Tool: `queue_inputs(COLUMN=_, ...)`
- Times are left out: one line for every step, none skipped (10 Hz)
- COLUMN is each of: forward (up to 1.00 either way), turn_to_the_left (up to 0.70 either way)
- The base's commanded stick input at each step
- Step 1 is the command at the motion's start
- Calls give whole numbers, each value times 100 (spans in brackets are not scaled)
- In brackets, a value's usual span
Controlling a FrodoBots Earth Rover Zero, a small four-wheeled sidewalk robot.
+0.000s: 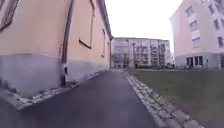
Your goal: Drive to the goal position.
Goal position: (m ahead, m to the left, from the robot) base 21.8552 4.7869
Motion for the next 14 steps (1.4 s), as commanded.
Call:
queue_inputs(forward=85, turn_to_the_left=-30)
queue_inputs(forward=85, turn_to_the_left=-4)
queue_inputs(forward=85, turn_to_the_left=0)
queue_inputs(forward=85, turn_to_the_left=0)
queue_inputs(forward=85, turn_to_the_left=0)
queue_inputs(forward=85, turn_to_the_left=0)
queue_inputs(forward=85, turn_to_the_left=0)
queue_inputs(forward=85, turn_to_the_left=0)
queue_inputs(forward=85, turn_to_the_left=0)
queue_inputs(forward=85, turn_to_the_left=0)
queue_inputs(forward=85, turn_to_the_left=0)
queue_inputs(forward=85, turn_to_the_left=0)
queue_inputs(forward=85, turn_to_the_left=0)
queue_inputs(forward=85, turn_to_the_left=0)
